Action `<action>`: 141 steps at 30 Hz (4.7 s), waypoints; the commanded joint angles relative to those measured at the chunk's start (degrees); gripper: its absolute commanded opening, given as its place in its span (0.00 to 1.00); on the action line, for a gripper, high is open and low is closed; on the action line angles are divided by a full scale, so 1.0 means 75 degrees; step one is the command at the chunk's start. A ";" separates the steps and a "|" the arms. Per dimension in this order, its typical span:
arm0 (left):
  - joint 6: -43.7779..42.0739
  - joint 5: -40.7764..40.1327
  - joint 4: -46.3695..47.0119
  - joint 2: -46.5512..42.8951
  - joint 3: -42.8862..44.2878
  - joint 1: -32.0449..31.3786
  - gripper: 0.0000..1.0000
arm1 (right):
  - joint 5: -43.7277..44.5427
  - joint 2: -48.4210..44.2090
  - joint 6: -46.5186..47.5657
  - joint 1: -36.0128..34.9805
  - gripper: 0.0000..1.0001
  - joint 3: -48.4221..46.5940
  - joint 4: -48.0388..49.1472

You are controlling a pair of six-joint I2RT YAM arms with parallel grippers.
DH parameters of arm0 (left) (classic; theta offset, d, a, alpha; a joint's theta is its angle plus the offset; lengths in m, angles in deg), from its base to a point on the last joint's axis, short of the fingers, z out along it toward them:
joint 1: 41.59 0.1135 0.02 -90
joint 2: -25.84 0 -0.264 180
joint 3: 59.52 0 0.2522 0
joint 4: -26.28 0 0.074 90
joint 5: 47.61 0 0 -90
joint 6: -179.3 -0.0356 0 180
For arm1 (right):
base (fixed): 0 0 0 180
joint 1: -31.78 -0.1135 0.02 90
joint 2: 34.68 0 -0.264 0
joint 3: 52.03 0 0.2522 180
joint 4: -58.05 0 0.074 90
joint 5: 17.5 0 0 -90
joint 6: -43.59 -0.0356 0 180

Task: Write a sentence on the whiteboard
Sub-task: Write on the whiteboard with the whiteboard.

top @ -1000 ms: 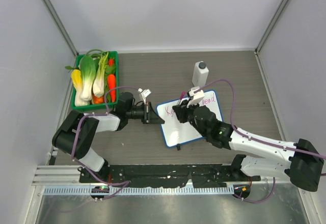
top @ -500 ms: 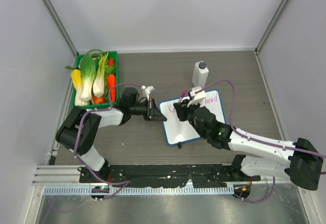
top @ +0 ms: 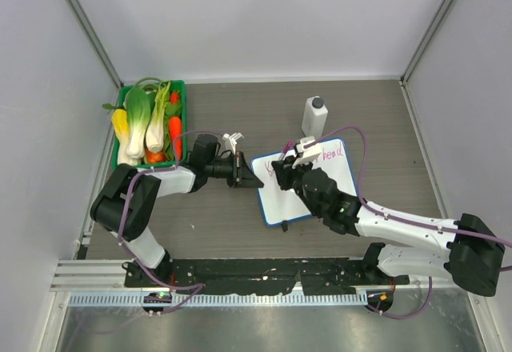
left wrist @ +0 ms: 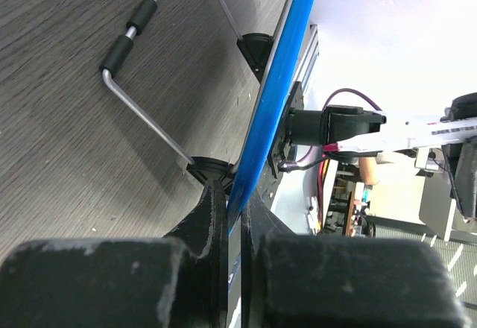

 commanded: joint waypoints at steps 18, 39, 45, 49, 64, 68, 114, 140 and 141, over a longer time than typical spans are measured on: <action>0.0129 -0.0079 -0.0728 0.0239 0.0042 -0.0040 0.00 | 0.0453 0.0568 0.0013 -0.0042 0.01 0.0320 0.0584; 0.0105 -0.0114 -0.0728 0.0297 0.0031 -0.0040 0.00 | 0.0102 0.0275 -0.0316 -0.0042 0.02 0.0648 0.0092; 0.0094 -0.0090 -0.0705 0.0321 0.0042 -0.0040 0.00 | -0.0039 0.0181 -0.0386 -0.0042 0.01 0.0730 -0.0060; 0.0094 -0.0090 -0.0705 0.0332 0.0054 -0.0040 0.00 | -0.0144 0.0076 -0.0421 -0.0042 0.01 0.0812 -0.0096; 0.0094 -0.0079 -0.0705 0.0309 0.0042 -0.0040 0.00 | -0.0239 0.0122 -0.0351 -0.0077 0.01 0.0707 -0.0166; 0.0082 -0.0055 -0.0705 0.0321 0.0042 -0.0040 0.00 | 0.0125 0.0146 -0.0269 -0.0066 0.02 0.0578 -0.0166; 0.0070 -0.0090 -0.0705 0.0367 -0.0004 -0.0040 0.00 | 0.0418 -0.0007 -0.0632 -0.0077 0.02 0.0695 -0.0694; 0.0082 -0.0055 -0.0611 0.0415 -0.0040 -0.0040 0.00 | 0.1086 -0.0089 -0.0456 -0.0054 0.01 -0.0277 -0.1045; 0.0082 -0.0043 -0.0611 0.0426 -0.0028 -0.0040 0.00 | 0.1167 -0.0019 -0.0503 -0.0066 0.01 -0.0277 -0.1033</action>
